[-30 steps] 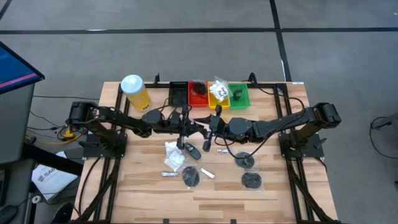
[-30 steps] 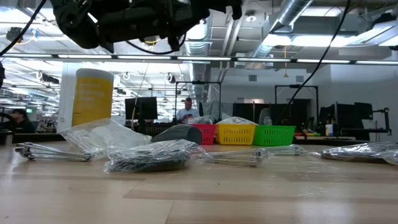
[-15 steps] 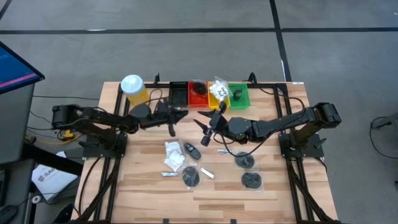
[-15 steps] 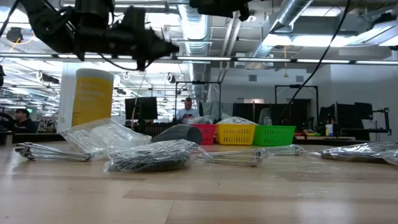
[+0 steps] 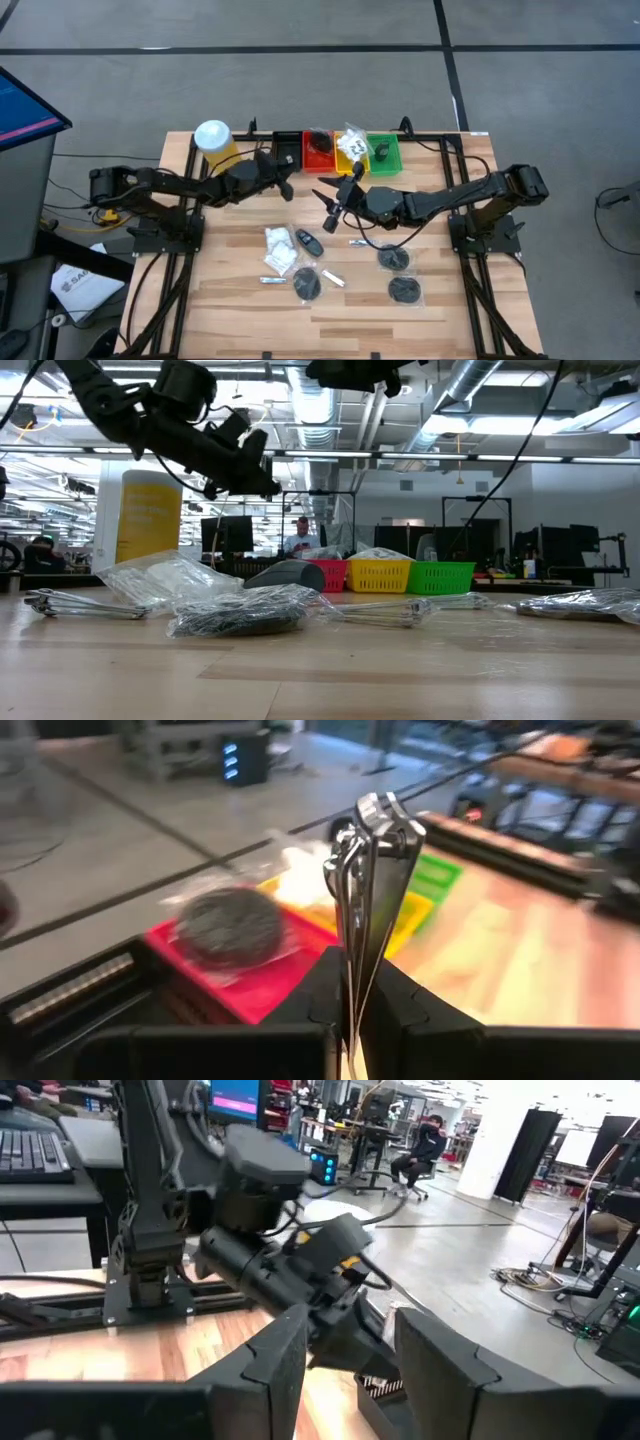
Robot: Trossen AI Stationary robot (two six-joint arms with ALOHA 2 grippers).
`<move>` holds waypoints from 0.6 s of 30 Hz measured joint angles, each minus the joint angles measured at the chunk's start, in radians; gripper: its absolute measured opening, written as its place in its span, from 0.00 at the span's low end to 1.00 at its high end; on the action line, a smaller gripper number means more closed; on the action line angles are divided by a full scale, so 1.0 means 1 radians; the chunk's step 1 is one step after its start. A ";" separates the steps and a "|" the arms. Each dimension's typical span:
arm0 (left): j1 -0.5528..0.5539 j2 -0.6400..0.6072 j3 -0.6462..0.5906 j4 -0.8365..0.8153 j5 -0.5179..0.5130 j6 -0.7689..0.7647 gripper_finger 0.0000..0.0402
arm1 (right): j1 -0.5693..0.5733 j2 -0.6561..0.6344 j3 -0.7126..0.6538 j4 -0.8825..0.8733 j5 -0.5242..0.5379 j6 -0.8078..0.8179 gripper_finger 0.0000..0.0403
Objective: Pick & Place Travel size toiletries
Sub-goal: Put the nail cutter into the black bin
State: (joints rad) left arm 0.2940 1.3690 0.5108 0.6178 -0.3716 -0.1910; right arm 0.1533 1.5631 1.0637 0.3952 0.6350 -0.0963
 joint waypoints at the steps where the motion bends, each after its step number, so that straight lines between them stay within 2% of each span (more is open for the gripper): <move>1: 0.006 0.007 0.015 -0.020 -0.015 -0.006 0.01 | 0.000 0.000 0.000 -0.001 -0.001 0.000 0.34; 18: 0.154 0.174 0.287 -0.400 -0.044 -0.025 0.01 | 0.001 0.000 0.000 -0.029 -0.002 0.004 0.32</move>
State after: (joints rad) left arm 0.4477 1.5429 0.7973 0.2173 -0.4160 -0.2164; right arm 0.1543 1.5631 1.0637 0.3660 0.6327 -0.0924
